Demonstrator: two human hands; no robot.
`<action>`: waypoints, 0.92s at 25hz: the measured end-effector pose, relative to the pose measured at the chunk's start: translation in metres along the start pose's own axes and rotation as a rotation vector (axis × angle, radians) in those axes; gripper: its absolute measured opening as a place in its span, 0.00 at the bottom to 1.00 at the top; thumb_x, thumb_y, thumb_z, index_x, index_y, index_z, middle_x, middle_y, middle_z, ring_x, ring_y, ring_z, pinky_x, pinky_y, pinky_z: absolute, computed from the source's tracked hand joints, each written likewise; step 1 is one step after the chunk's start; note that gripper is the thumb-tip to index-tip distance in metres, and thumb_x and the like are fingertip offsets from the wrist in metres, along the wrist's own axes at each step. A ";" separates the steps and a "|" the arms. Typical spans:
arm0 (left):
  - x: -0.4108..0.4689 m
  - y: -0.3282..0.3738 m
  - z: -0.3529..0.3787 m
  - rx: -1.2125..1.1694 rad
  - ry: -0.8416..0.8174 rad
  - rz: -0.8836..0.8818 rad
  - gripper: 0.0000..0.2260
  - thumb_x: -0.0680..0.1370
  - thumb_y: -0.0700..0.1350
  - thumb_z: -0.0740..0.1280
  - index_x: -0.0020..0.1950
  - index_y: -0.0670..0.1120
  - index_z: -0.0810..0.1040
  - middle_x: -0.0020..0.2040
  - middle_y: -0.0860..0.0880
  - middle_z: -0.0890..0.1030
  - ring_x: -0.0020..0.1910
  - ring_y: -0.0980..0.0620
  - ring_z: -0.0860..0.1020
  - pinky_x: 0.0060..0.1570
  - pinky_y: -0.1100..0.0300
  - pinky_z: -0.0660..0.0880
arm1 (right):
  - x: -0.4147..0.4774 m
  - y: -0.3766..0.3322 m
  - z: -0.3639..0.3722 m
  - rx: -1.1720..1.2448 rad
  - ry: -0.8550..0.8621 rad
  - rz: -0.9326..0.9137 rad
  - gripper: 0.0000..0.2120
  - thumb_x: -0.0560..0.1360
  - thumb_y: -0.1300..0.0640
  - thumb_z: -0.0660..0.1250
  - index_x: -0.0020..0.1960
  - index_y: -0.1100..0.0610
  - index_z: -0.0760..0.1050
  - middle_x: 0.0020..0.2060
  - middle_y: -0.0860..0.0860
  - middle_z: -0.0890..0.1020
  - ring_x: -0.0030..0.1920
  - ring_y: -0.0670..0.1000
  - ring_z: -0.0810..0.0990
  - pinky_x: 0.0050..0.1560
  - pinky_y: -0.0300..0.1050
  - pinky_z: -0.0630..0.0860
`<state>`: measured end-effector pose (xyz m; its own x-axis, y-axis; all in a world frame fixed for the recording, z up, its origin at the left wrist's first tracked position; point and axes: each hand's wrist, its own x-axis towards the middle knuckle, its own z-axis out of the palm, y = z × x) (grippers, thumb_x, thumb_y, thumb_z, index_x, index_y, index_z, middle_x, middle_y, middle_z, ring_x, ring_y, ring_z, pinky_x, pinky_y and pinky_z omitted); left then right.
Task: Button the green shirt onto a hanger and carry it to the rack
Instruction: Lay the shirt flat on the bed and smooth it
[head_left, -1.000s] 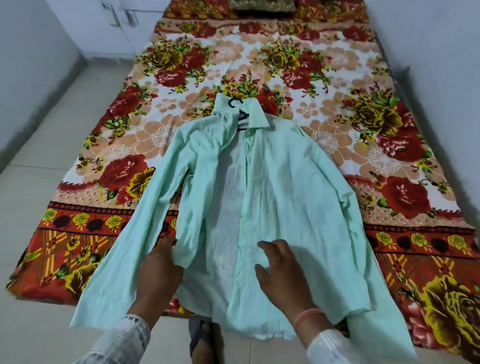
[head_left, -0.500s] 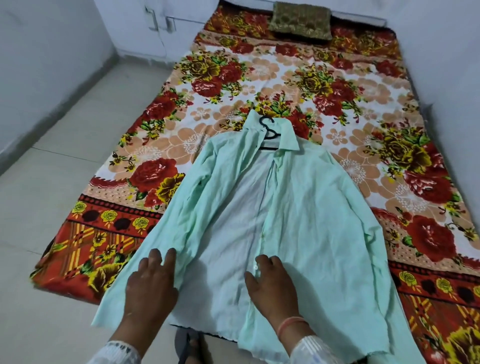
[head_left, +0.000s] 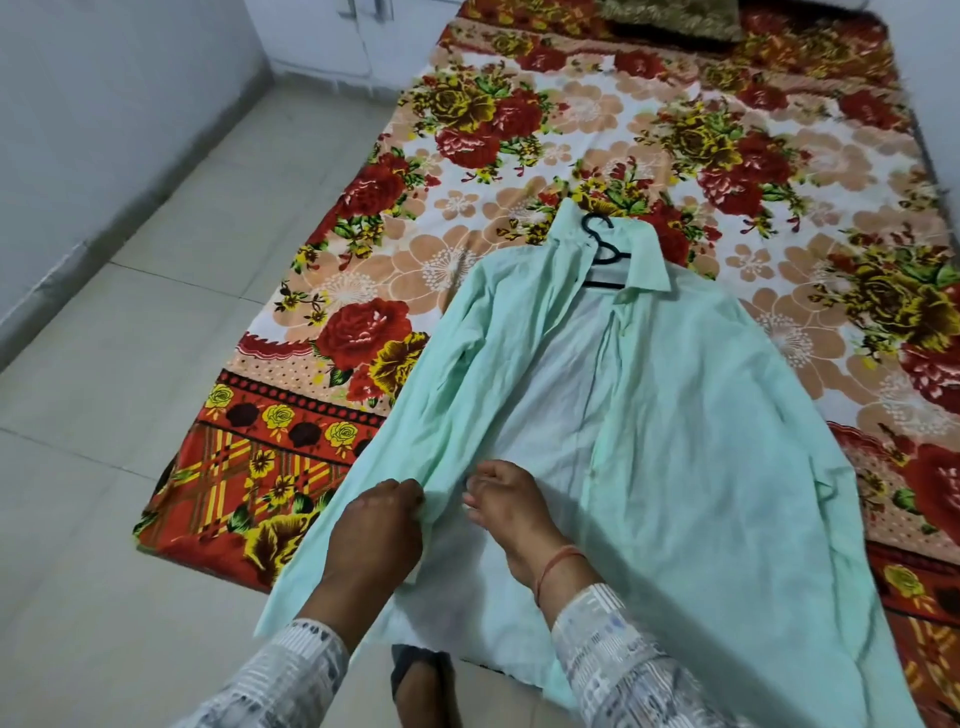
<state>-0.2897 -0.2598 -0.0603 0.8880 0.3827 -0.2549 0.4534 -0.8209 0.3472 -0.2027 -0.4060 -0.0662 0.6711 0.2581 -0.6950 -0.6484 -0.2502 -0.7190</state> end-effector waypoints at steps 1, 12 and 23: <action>0.000 -0.006 -0.001 -0.095 0.034 -0.013 0.08 0.76 0.42 0.72 0.52 0.50 0.87 0.48 0.50 0.88 0.48 0.43 0.86 0.44 0.54 0.79 | 0.002 -0.001 0.011 0.116 -0.046 0.038 0.10 0.75 0.61 0.67 0.46 0.50 0.85 0.43 0.51 0.86 0.43 0.51 0.83 0.50 0.51 0.81; 0.018 -0.037 -0.013 -0.751 -0.051 -0.290 0.08 0.77 0.55 0.78 0.44 0.52 0.84 0.36 0.50 0.84 0.32 0.46 0.81 0.32 0.50 0.78 | 0.007 0.008 0.042 0.898 -0.203 0.223 0.26 0.85 0.42 0.60 0.69 0.61 0.81 0.64 0.64 0.85 0.65 0.64 0.83 0.71 0.64 0.76; 0.024 -0.079 -0.005 -0.595 0.120 -0.454 0.08 0.82 0.50 0.72 0.49 0.50 0.88 0.41 0.46 0.88 0.40 0.42 0.84 0.44 0.48 0.82 | -0.037 0.024 -0.020 0.382 0.153 -0.081 0.13 0.78 0.55 0.75 0.62 0.57 0.86 0.57 0.54 0.90 0.58 0.55 0.89 0.62 0.54 0.83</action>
<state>-0.3033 -0.1838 -0.0889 0.5913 0.7001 -0.4003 0.7109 -0.2180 0.6687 -0.2354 -0.4405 -0.0580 0.7525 0.1141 -0.6487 -0.6586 0.1365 -0.7400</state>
